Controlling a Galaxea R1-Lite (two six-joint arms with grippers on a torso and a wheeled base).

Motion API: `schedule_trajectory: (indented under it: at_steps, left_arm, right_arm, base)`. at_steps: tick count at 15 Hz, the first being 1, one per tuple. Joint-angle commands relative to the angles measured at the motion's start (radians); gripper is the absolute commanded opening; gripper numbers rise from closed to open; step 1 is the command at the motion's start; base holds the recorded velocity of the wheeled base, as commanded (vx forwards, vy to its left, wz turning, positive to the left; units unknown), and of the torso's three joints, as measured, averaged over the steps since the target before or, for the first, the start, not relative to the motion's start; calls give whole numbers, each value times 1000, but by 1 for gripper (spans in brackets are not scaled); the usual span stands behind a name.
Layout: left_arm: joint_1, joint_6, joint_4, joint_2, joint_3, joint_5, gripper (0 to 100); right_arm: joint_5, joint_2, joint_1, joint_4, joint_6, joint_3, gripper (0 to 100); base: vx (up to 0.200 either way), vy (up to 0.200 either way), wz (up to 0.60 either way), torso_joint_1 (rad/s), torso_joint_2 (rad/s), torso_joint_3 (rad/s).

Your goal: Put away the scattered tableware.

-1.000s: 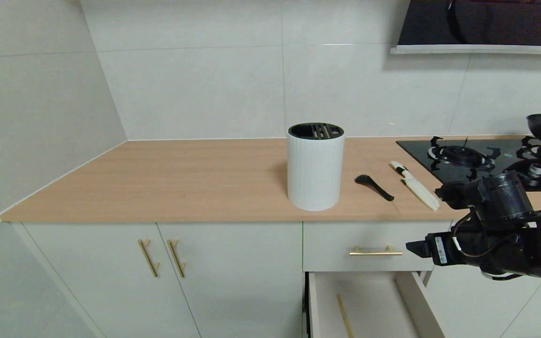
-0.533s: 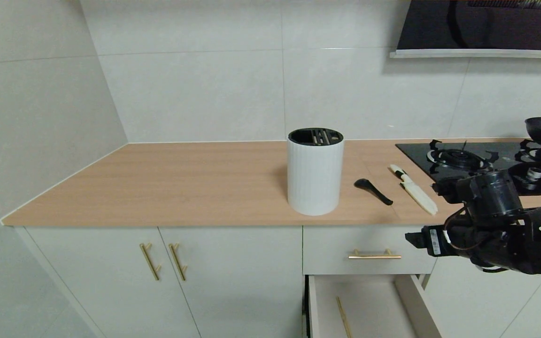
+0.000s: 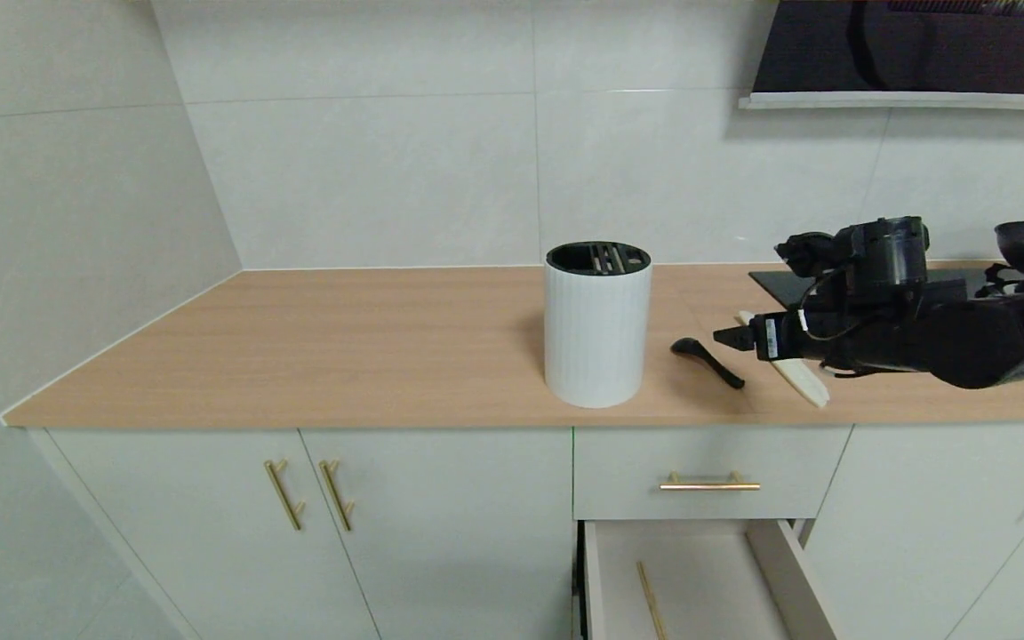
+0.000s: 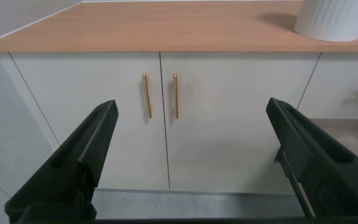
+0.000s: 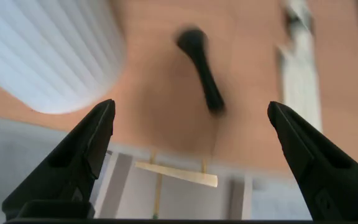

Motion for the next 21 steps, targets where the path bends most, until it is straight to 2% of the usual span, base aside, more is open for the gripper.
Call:
schedule_trajectory:
  at_steps: [1,5,6,10,14,18,21]
  left_arm:
    - [0,0,-1,0,0,0,100]
    - [0,0,1,0,0,0,100]
    - [0,0,1,0,0,0,100]
    - [0,0,1,0,0,0,100]
    - [0,0,1,0,0,0,100]
    - [0,0,1,0,0,0,100]
    - [0,0,-1,0,0,0,100]
  right_arm:
    - [73,109,-39,0,-31,-69,100]
    - [113,167,-37,-32,-49,-52,100]
    - [111,193,-37,-45,-88,-49,100]
    - [114,281,-37,-196,-112,-55,100]
    - [166,338,-45,-213,-109,-72,100]
    - [162,391,-82,-213,-62,-156,100]
    - [160,407,-82,-215,-57,-164,100]
  base:
    - [0,0,0,0,0,0]
    - [0,0,0,0,0,0]
    - [0,0,0,0,0,0]
    - [0,0,0,0,0,0]
    - [0,0,0,0,0,0]
    - [0,0,0,0,0,0]
    - [0,0,0,0,0,0]
